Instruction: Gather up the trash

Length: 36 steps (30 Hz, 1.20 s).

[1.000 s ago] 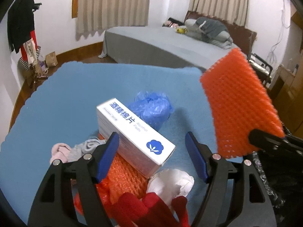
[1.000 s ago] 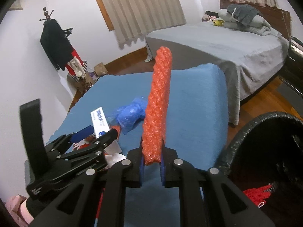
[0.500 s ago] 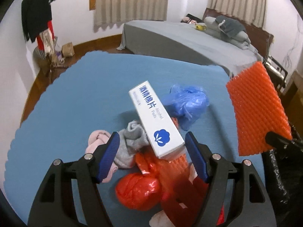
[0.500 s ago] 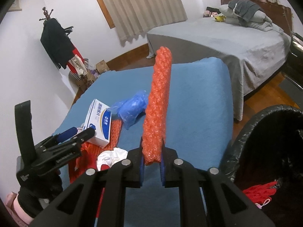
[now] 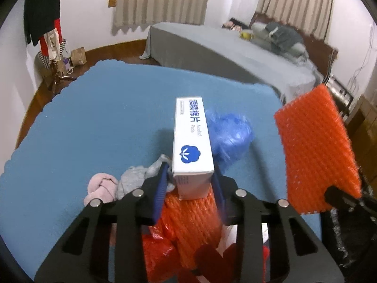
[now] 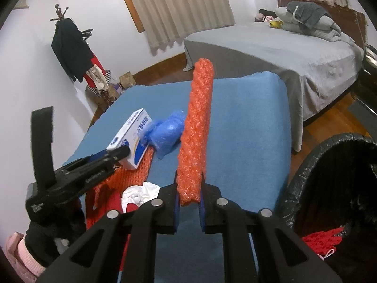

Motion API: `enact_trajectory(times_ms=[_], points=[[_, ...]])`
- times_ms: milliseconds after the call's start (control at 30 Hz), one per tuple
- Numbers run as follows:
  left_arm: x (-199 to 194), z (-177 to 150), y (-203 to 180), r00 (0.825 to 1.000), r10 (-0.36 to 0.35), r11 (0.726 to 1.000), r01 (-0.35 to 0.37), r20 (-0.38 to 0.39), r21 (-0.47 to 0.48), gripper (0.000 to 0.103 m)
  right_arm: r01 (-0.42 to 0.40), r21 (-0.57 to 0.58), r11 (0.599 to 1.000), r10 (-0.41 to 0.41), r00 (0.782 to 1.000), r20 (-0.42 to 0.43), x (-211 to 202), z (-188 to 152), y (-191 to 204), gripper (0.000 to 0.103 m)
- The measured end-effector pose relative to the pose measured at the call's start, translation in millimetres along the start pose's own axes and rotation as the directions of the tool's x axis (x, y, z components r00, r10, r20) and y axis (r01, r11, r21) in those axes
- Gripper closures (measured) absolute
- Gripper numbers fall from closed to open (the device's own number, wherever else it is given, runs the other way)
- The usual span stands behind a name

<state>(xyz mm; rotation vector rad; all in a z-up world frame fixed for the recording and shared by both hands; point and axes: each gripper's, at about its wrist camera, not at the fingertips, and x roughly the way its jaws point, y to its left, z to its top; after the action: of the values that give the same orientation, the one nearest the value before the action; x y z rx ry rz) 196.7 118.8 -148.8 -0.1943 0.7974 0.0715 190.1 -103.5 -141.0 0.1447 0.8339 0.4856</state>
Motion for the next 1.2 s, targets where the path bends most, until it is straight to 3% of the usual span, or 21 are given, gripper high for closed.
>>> enact_trajectory(times_ms=[367,700,967,1200], points=[[-54,4,5,0.991,-0.025,1.0,0.024,0.13,0.007,0.069,-0.022,-0.013,1.0,0.023,0.999,0.034,-18,3,5,0.09],[-108,15,-14,0.965,-0.065,0.997,0.054,0.253,0.051,0.069,-0.031,-0.019,0.999,0.032,0.997,0.072,-43,6,7,0.09],[-124,4,-47,0.959,-0.13,0.989,0.107,0.253,0.104,0.069,0.002,0.009,1.0,-0.003,0.995,0.104,-72,3,-8,0.09],[-123,-12,-91,0.95,-0.226,0.966,0.188,0.218,0.179,0.069,0.066,0.062,0.996,-0.073,0.99,0.12,-102,-8,-39,0.09]])
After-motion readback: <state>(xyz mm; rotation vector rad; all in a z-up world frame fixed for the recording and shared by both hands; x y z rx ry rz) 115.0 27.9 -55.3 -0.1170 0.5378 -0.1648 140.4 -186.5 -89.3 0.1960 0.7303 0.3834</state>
